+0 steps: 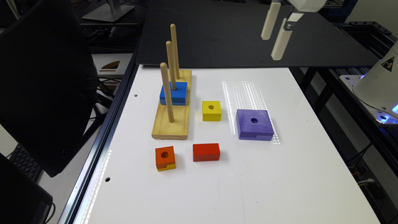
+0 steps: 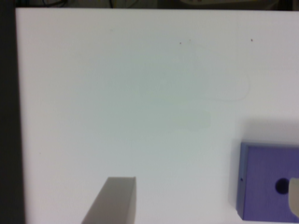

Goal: Pick up yellow block.

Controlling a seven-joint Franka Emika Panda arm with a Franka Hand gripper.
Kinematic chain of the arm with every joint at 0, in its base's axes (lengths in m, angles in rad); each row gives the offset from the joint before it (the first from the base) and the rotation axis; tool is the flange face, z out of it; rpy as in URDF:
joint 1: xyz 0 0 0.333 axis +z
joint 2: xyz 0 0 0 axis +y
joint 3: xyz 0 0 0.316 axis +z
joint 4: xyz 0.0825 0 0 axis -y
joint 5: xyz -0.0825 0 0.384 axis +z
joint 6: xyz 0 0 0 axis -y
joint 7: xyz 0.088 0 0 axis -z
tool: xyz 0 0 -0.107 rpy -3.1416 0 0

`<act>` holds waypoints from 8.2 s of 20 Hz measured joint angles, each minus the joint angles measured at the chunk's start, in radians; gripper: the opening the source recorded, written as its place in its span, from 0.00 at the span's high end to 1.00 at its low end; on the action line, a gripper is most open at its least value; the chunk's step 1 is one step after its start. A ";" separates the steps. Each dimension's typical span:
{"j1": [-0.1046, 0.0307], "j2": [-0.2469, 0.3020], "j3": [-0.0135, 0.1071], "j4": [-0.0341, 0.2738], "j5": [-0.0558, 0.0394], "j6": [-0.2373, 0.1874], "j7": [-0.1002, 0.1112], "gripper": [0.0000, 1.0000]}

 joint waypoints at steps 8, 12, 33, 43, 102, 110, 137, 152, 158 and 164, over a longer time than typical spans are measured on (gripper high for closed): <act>0.000 0.118 0.028 0.097 0.0001 0.011 0.028 0.00; 0.000 0.127 0.030 0.105 0.0001 0.011 0.031 0.00; -0.002 0.252 0.071 0.246 0.0010 0.011 0.072 0.00; -0.002 0.277 0.071 0.279 0.0010 0.011 0.072 0.00; -0.006 0.663 0.066 0.367 -0.0044 0.262 0.072 0.00; -0.006 0.696 0.066 0.367 -0.0047 0.290 0.072 0.00; -0.002 0.744 0.067 0.394 -0.0054 0.332 0.072 1.00; -0.002 0.688 0.066 0.393 -0.0054 0.278 0.072 1.00; -0.002 0.530 0.069 0.389 -0.0047 0.121 0.072 1.00; -0.002 0.390 0.071 0.390 -0.0031 -0.013 0.073 1.00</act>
